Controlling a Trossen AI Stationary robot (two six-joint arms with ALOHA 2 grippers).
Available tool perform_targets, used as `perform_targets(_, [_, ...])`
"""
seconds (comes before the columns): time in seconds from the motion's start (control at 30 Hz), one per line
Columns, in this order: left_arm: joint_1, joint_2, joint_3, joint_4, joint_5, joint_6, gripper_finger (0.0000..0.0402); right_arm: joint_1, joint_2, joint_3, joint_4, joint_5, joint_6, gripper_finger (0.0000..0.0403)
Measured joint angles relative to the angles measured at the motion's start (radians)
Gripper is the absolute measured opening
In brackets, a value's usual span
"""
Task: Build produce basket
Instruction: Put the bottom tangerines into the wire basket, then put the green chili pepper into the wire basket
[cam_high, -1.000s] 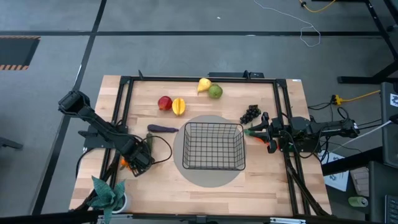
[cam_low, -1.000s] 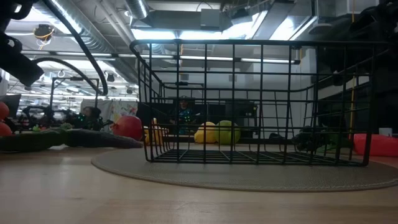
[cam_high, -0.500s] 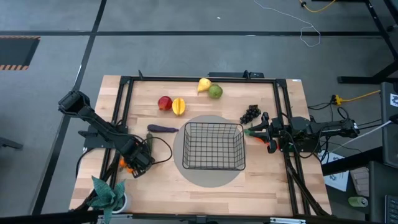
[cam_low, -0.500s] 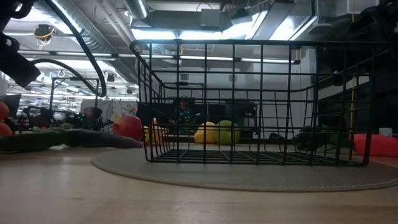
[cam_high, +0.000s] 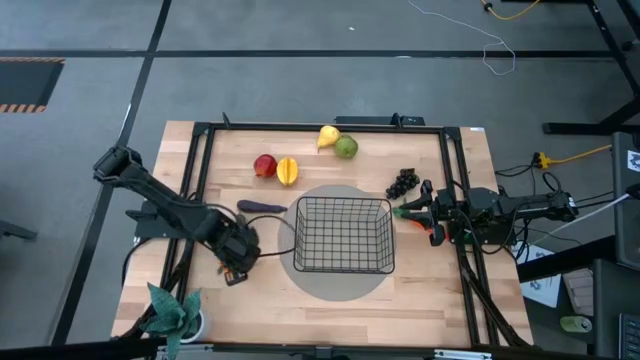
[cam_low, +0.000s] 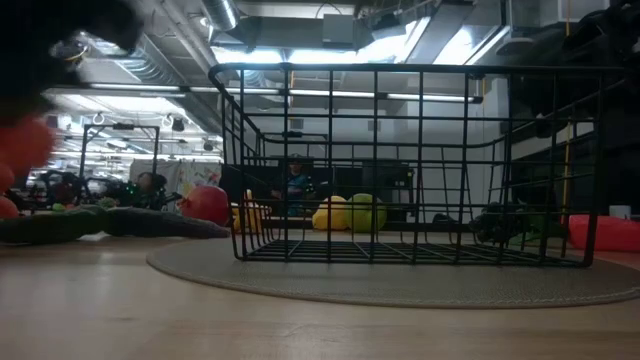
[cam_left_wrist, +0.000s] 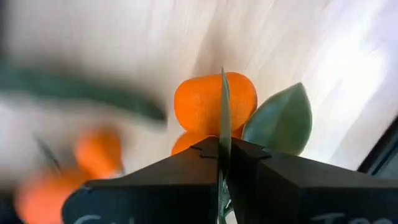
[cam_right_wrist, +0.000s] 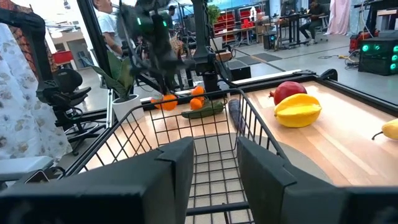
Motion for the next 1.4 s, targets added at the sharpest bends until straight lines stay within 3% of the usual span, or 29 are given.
perform_targets(0.33, [0.004, 0.000, 0.315, 0.037, -0.490, 0.513, 0.0000, 0.000, 0.000, 0.000, 0.000, 0.000, -0.001, 0.0122])
perform_targets(0.47, [0.020, -0.001, 0.358, 0.173, -0.746, 0.751, 0.0000, 0.000, 0.000, 0.000, 0.000, 0.000, -0.003, 0.0122])
perform_targets(0.53, [0.048, -0.001, 0.359, 0.272, -0.792, 0.873, 0.0000, 0.000, 0.000, 0.000, 0.000, 0.000, -0.003, 0.0122])
perform_targets(0.67, [0.140, 0.013, 0.360, 0.422, -0.728, 1.002, 0.0000, 0.000, 0.000, 0.000, 0.000, -0.001, -0.003, 0.0122])
perform_targets(0.8, [0.240, 0.054, 0.359, 0.468, -0.642, 1.019, 0.0002, 0.000, 0.000, 0.000, 0.001, -0.001, -0.003, 0.0122])
perform_targets(1.07, [0.349, 0.164, 0.358, 0.468, -0.315, 1.001, 0.0048, 0.000, 0.000, 0.000, 0.001, -0.002, -0.003, 0.0122])
perform_targets(1.23, [0.351, 0.194, 0.358, 0.466, -0.329, 1.012, 0.0076, 0.000, 0.000, 0.000, 0.000, -0.002, -0.003, 0.0122])
perform_targets(1.4, [0.347, 0.180, 0.358, 0.405, -0.539, 1.053, 0.0081, 0.000, 0.000, 0.000, 0.000, -0.002, -0.003, 0.0122])
